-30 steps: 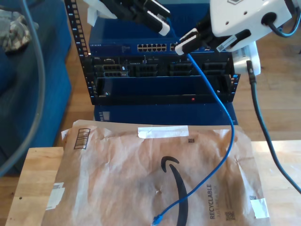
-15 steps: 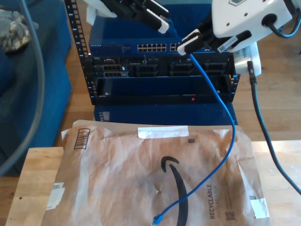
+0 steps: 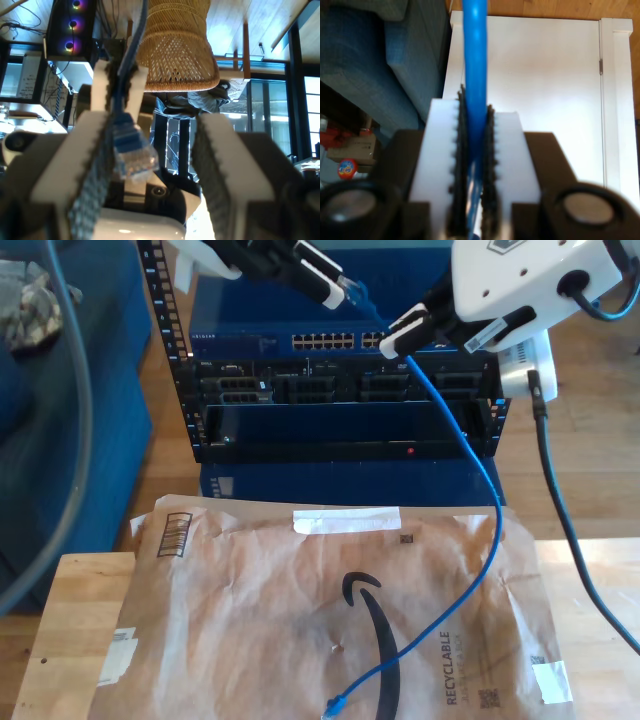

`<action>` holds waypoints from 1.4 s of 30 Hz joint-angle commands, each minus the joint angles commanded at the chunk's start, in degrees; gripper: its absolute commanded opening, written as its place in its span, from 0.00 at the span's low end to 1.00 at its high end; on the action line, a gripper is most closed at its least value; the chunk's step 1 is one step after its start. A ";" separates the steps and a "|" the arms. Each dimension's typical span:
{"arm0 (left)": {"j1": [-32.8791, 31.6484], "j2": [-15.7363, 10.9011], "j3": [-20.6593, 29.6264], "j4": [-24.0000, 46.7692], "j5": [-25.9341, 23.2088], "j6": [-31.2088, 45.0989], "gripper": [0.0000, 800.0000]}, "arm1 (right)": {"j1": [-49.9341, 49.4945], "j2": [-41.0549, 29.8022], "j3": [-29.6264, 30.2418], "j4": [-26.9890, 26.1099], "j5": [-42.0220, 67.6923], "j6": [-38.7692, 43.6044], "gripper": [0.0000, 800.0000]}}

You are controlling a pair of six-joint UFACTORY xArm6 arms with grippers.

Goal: Grab the cable and plug it in

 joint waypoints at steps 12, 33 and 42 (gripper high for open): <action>0.00 -0.09 0.62 -1.76 0.53 0.70 0.33 | 0.09 0.00 0.09 -0.09 -0.70 0.00 0.01; 0.00 0.00 0.62 -4.31 1.49 0.97 0.30 | 0.09 0.00 0.18 -0.18 -0.62 -0.09 0.01; -0.09 0.00 1.85 -3.52 1.41 0.79 0.30 | 0.09 0.00 0.09 -0.09 -0.62 -0.09 0.01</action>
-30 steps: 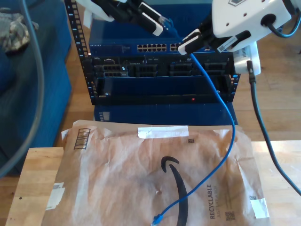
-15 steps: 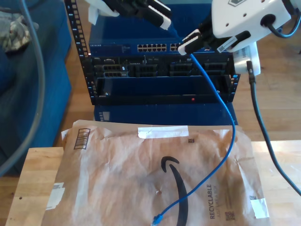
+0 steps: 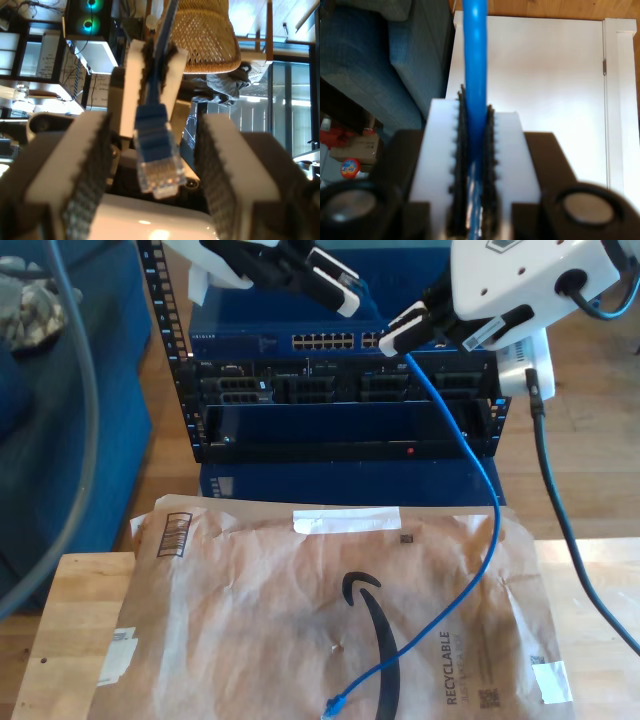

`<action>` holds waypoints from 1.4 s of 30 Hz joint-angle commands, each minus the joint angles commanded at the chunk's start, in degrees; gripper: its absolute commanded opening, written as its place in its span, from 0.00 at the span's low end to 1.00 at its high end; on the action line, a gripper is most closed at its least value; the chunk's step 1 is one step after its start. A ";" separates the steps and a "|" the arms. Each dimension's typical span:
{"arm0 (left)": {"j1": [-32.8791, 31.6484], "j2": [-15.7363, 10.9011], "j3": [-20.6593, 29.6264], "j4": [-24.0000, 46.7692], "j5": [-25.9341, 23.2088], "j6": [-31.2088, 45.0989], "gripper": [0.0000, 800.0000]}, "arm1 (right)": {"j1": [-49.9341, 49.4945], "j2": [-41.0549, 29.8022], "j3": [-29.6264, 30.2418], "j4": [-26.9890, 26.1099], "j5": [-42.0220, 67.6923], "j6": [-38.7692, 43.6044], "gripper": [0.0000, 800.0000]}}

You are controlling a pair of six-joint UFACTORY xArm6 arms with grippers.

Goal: Grab the cable and plug it in

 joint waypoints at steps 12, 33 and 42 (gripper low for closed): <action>0.00 0.00 -0.18 -0.09 -0.09 0.00 0.25 | 0.09 0.00 0.00 0.00 0.00 0.00 0.01; 6.33 4.66 1.23 -12.84 5.89 0.09 0.00 | 0.09 -5.10 0.35 -1.41 -0.53 -3.43 1.00; 9.85 8.97 1.93 -19.69 14.07 -4.04 0.01 | 1.58 -12.66 0.62 -7.56 -10.64 -11.52 1.00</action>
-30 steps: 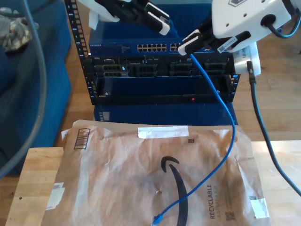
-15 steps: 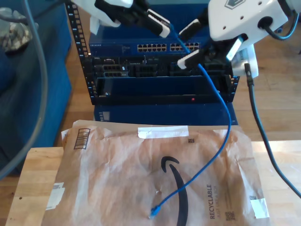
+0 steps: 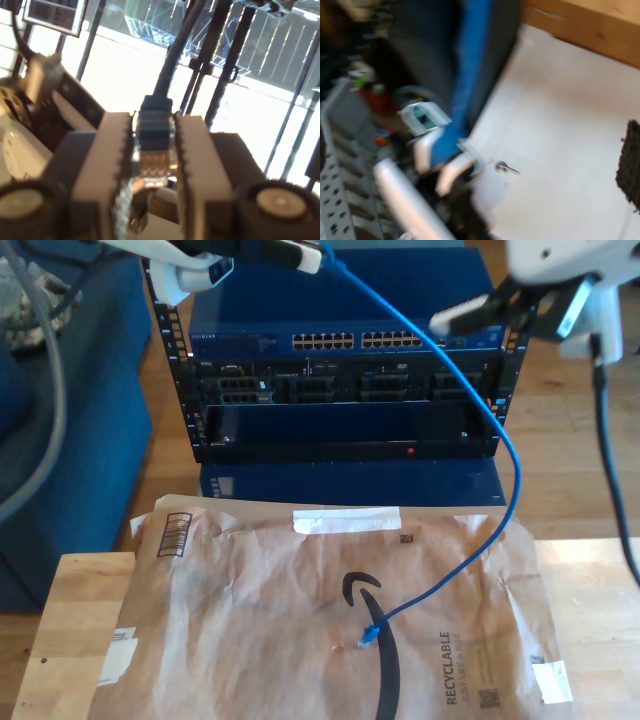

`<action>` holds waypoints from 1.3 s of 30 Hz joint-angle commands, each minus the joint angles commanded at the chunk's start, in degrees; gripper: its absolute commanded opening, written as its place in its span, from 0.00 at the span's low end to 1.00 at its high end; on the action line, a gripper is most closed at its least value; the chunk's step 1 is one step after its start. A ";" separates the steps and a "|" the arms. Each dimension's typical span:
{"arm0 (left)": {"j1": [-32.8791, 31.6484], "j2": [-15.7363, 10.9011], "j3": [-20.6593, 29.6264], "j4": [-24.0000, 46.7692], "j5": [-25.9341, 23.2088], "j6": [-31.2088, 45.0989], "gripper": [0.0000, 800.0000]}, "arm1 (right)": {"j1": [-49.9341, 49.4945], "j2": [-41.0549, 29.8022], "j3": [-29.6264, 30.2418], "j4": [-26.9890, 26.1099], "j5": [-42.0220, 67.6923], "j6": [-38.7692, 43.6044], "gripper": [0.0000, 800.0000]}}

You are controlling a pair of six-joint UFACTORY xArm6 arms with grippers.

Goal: Grab the cable and plug it in

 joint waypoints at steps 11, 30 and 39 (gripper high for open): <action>0.18 3.69 3.78 -7.03 7.65 -1.14 0.01 | 13.45 -0.18 4.31 -0.35 -13.71 -5.98 1.00; 2.55 9.32 4.57 -16.88 15.56 -1.49 0.02 | 23.12 -4.57 16.97 -0.53 -35.87 -14.42 0.99; 2.55 9.14 5.89 -16.79 16.79 -1.58 0.02 | 23.82 -4.31 18.11 -1.76 -38.15 -14.33 0.83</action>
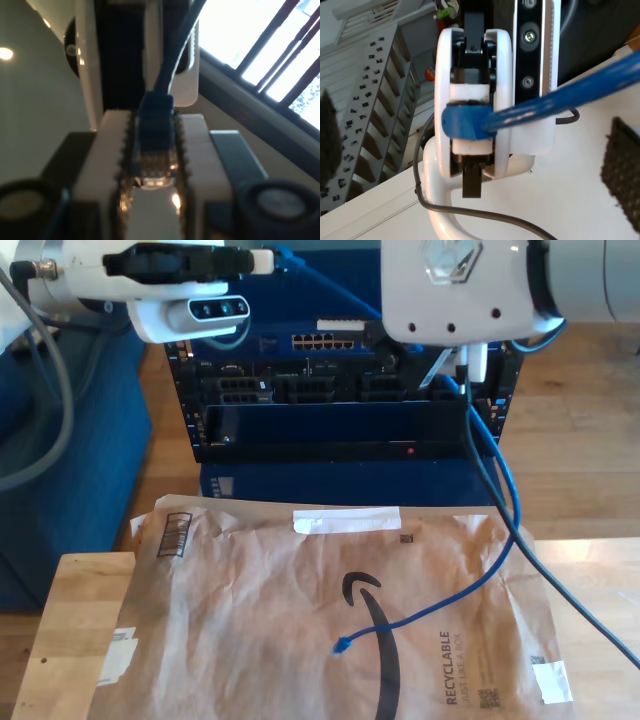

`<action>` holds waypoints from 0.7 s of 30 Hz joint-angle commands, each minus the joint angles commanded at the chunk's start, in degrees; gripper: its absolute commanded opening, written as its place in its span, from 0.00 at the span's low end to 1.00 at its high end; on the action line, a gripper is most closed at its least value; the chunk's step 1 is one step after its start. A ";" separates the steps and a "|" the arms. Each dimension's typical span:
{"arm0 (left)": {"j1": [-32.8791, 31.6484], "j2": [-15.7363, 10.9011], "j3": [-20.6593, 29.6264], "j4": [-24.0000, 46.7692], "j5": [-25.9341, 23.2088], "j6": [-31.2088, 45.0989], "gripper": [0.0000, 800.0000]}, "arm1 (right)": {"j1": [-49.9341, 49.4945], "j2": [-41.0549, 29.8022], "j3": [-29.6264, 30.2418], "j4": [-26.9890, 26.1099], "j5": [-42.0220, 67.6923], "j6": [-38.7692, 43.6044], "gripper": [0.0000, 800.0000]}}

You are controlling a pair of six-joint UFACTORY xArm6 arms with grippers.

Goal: Grab the cable and plug it in

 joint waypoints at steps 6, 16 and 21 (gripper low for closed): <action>0.18 -0.18 0.44 0.00 0.53 -2.55 0.02 | 1.23 -0.09 -0.09 0.09 -0.18 0.00 0.73; 0.00 -0.35 0.79 -0.18 1.85 -3.25 0.02 | 3.25 0.26 0.26 0.00 -2.64 0.09 0.59; -0.09 -0.35 0.79 -0.18 2.81 -3.16 0.04 | 3.16 0.26 0.53 0.09 -2.73 0.09 0.49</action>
